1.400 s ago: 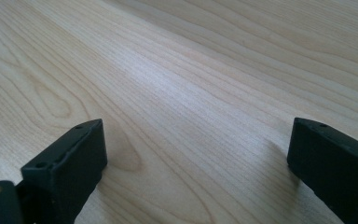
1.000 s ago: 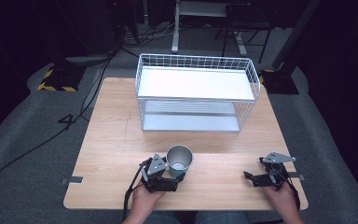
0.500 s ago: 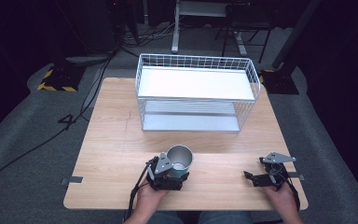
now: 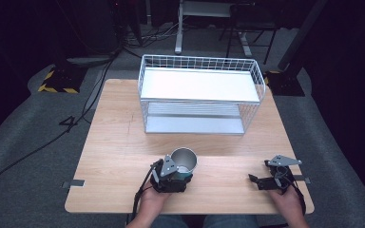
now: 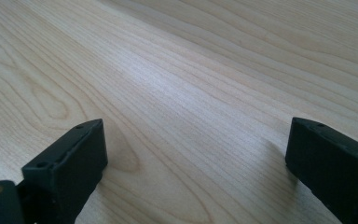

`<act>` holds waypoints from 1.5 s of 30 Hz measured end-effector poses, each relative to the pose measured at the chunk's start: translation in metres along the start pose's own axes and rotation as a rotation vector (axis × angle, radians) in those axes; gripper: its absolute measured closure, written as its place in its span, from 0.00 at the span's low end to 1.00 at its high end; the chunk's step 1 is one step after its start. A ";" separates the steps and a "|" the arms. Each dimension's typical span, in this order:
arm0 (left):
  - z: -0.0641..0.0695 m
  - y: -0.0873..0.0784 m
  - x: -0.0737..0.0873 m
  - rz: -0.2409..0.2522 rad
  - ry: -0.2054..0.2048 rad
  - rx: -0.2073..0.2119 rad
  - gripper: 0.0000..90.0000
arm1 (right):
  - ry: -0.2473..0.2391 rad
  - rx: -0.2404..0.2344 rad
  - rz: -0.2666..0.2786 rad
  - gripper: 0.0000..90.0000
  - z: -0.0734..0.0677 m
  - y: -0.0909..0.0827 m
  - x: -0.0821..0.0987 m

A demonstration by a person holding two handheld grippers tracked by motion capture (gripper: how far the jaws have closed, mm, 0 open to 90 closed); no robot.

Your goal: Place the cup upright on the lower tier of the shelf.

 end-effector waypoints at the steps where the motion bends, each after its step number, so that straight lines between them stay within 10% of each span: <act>1: 0.000 0.000 0.000 -0.001 0.003 0.000 0.25 | 0.000 0.000 0.000 0.07 0.000 0.000 0.000; 13: 0.003 0.000 -0.004 -0.010 0.005 0.019 0.25 | 0.004 0.000 0.000 0.07 0.000 0.000 0.000; 45: -0.032 0.009 -0.083 0.027 -0.009 -0.028 0.25 | 0.004 -0.001 0.000 0.07 0.000 0.000 0.000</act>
Point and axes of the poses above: each handheld gripper's, and its own axes: y roughly forward along the jaws, x roughly out of its underside, z roughly to its right, the point moved 5 cm from there along y, roughly forward along the jaws, and after that the axes turned 13 degrees about x, right-handed, at the moved point
